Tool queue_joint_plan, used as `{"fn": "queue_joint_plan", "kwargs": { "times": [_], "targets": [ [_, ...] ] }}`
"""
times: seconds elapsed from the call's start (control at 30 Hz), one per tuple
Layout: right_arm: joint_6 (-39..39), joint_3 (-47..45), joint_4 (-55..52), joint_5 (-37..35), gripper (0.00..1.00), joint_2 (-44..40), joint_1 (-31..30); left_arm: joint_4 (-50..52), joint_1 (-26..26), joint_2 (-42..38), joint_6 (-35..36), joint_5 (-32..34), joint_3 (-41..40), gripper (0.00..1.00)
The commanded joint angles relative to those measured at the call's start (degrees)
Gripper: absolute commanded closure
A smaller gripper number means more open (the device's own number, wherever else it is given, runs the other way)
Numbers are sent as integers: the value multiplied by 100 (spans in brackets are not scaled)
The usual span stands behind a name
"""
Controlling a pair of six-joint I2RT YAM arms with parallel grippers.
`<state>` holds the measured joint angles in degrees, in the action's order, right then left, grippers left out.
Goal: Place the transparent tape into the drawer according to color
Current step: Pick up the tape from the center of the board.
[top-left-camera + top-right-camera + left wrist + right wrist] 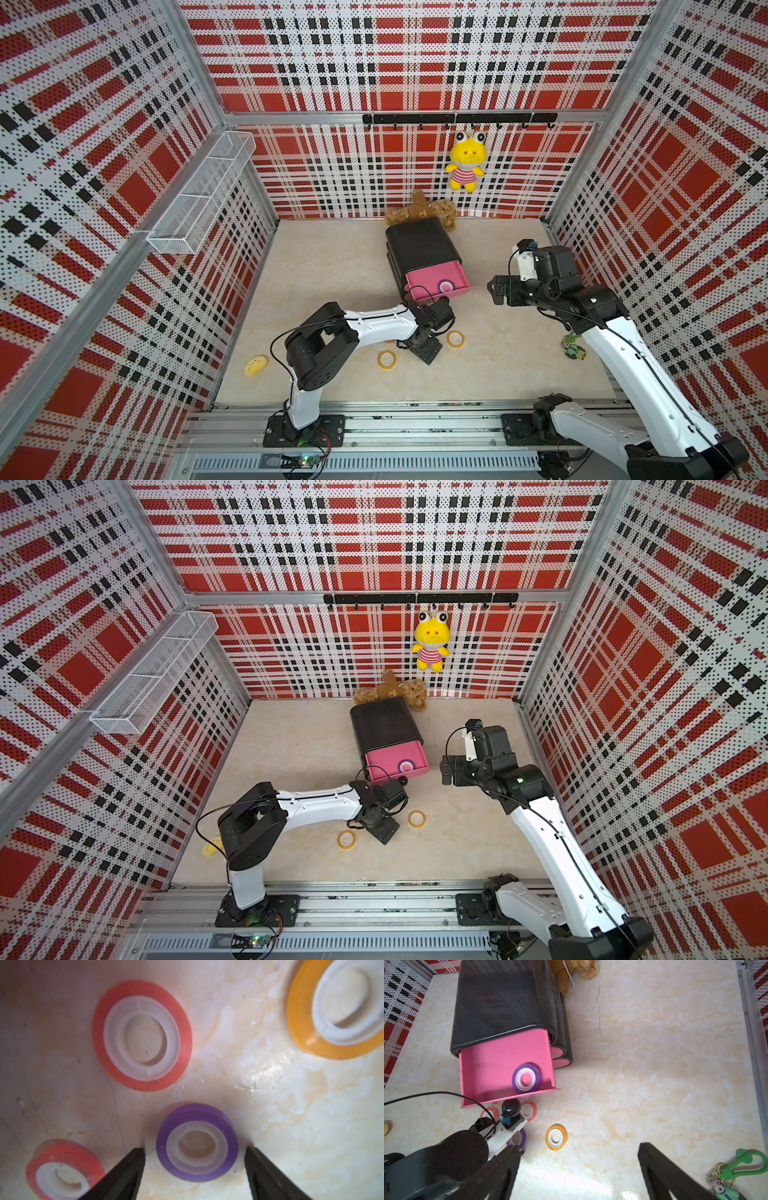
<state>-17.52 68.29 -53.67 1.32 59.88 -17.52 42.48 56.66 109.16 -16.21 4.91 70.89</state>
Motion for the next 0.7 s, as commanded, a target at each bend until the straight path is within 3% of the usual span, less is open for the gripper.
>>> {"fn": "queue_joint_plan", "kwargs": {
  "times": [0.0,0.3,0.67],
  "targets": [
    [71,-88,14,61,3,-142,71,94,-40,97,30,28,209,16],
    [91,-97,-16,88,3,-160,127,76,-41,99,4,-43,298,18],
    [93,-128,-14,107,3,-200,161,-174,-102,228,-40,-129,171,27]
  ]
}}
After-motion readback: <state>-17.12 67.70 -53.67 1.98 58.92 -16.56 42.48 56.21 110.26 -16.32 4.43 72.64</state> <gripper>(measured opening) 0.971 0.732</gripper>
